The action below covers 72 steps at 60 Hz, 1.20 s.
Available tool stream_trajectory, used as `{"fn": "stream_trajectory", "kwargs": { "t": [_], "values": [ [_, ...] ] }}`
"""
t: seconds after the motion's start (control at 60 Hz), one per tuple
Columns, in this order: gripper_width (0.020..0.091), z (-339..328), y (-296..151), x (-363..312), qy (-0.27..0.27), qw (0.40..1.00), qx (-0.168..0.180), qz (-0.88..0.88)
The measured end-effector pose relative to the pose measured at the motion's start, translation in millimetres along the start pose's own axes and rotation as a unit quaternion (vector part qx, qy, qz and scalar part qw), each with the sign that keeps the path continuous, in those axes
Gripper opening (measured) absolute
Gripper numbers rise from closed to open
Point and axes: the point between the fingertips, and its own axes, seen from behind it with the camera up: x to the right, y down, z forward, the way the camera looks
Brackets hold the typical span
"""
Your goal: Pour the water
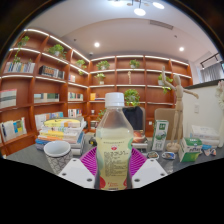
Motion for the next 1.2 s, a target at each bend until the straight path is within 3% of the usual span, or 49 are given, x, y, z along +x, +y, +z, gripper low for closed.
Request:
{"fn": "stream_trajectory", "kwargs": {
  "t": [0.1, 0.267, 0.383, 0.433, 0.583, 0.8, 1.2],
  "values": [
    [0.0392, -1.6, -0.2, 0.4, 0.008, 1.0, 0.001, -0.01],
    [0.0508, -1.6, 0.6, 7.2, 0.02, 1.0, -0.001, 0.008],
    [0.0704, -6.8, 24.6, 6.7, 0.023, 0.998, -0.048, 0.036],
    [0.0744, -13.3, 29.4, 7.5, 0.027, 0.997, -0.053, 0.041],
    [0.0776, -46.6, 27.6, 12.9, 0.049, 0.996, -0.054, 0.052],
    [0.079, -110.5, -2.5, 25.2, 0.101, 0.994, -0.022, 0.029],
    [0.0788, -193.9, -61.0, 24.3, 0.104, 0.993, 0.031, 0.043]
  ]
}}
